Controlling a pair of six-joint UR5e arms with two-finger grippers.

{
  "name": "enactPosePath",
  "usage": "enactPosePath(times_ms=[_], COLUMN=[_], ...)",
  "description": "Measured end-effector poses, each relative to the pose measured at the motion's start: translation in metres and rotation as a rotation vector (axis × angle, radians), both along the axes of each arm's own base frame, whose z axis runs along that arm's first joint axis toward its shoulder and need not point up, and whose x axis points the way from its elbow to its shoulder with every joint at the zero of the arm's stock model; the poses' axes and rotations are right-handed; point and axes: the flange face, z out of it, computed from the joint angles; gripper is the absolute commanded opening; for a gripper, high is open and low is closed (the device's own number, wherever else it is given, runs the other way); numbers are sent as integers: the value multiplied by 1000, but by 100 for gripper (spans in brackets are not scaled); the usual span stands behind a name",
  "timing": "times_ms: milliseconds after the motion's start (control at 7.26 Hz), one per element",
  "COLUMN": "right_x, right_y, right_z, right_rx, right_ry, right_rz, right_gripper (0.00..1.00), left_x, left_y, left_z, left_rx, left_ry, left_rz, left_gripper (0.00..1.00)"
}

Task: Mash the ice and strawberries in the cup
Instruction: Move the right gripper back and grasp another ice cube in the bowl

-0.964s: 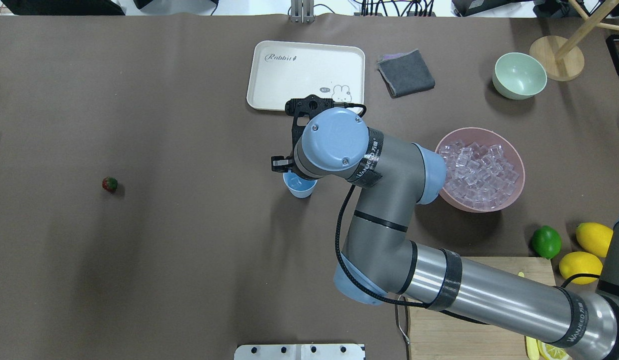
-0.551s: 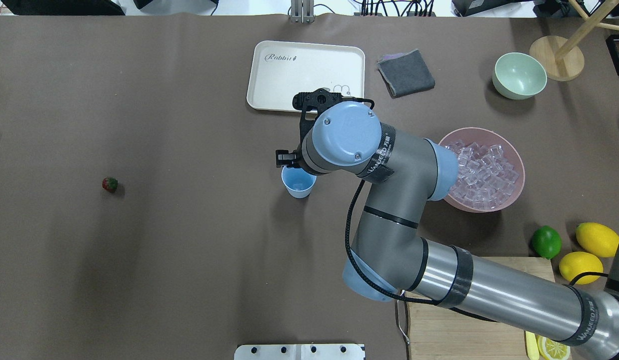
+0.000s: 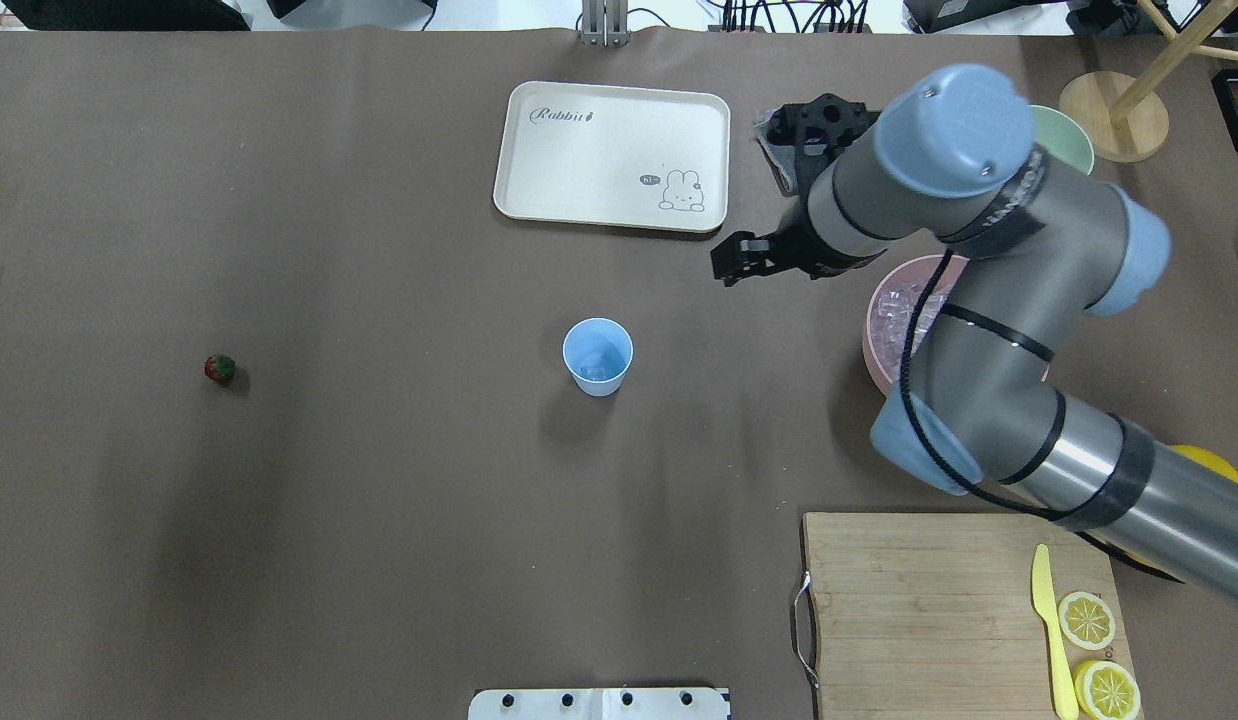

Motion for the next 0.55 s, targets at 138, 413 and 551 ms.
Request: enactPosePath(times_ms=[138,413,551], right_x=[25,50,56], right_y=[-1,-2,-5], right_z=[24,58,73], right_rx=[21,66,90], right_ry=[21,71,102], right_rz=[-36,-95,-126], right_gripper=[95,94,93], left_x=[0,0,-1], left_y=[0,1,3], left_z=[1,2,4], left_rx=[-1,-3,-5], left_ry=[0,-1,-1], left_rz=[0,0,0], left_gripper=[99,99,99])
